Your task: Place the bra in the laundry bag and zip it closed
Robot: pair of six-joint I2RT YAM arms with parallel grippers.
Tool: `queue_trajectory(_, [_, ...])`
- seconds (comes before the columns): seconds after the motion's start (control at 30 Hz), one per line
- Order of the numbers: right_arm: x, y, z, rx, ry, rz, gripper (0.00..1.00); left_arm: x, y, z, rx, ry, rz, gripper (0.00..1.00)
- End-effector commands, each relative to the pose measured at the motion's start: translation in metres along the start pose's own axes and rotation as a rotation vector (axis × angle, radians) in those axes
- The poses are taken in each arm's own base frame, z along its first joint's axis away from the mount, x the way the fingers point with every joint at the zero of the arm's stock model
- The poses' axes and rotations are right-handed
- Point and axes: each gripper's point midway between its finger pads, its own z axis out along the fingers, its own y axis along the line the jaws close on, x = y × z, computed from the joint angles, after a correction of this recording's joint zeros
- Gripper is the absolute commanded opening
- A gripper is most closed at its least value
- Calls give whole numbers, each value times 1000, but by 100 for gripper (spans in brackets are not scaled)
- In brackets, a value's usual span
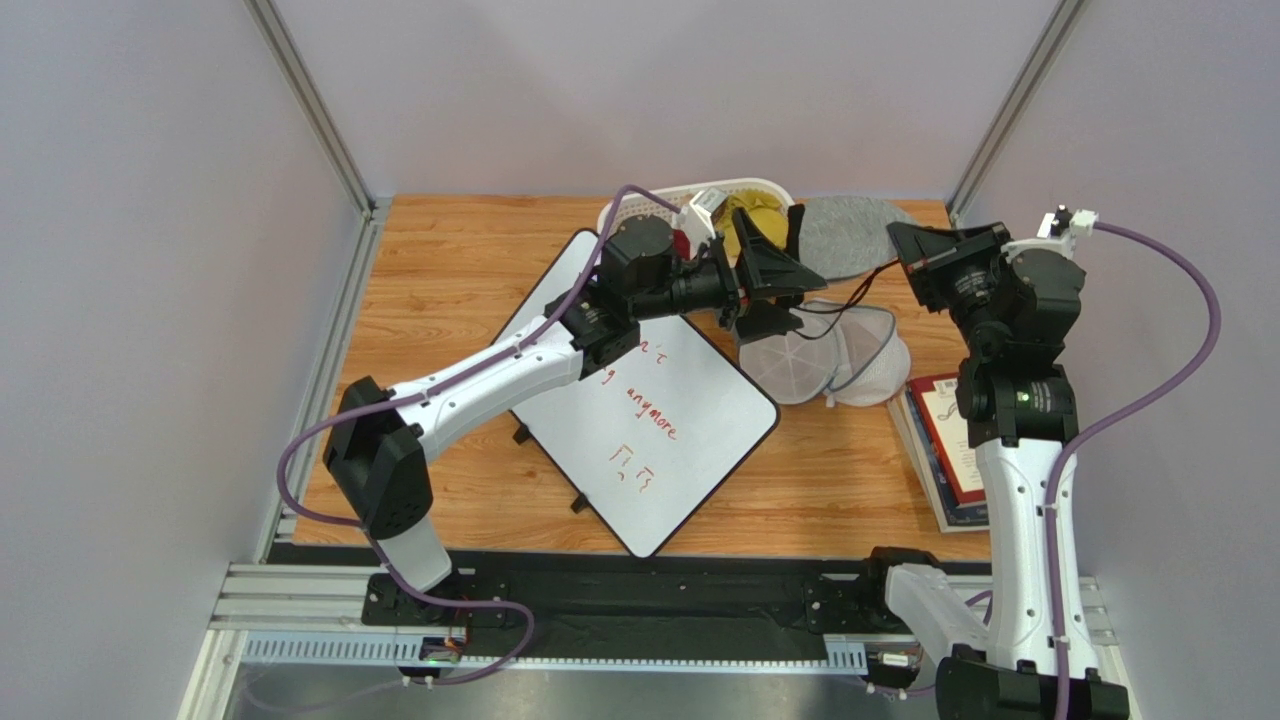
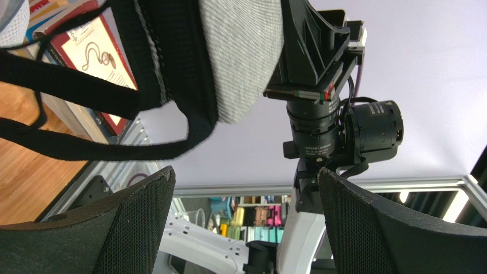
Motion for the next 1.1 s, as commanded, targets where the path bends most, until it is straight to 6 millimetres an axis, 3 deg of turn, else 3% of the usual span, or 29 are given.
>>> queue_trajectory(0.0, [-1,24,-11,-101,6,44,0,-2,-15,3,40,10,-36,100])
queue_trajectory(0.2, [2,31,-15,-133,51,91,0,-5,-4,5,22,4,-56,100])
queue_trajectory(0.4, [16,31,-22,-145,132,138,0,-20,5,5,25,2,-48,100])
queue_trajectory(0.7, [41,17,-28,-129,245,165,0,-23,-8,12,68,39,2,98])
queue_trajectory(1.07, [73,-18,-25,-63,376,135,0,-19,-6,10,87,54,84,51])
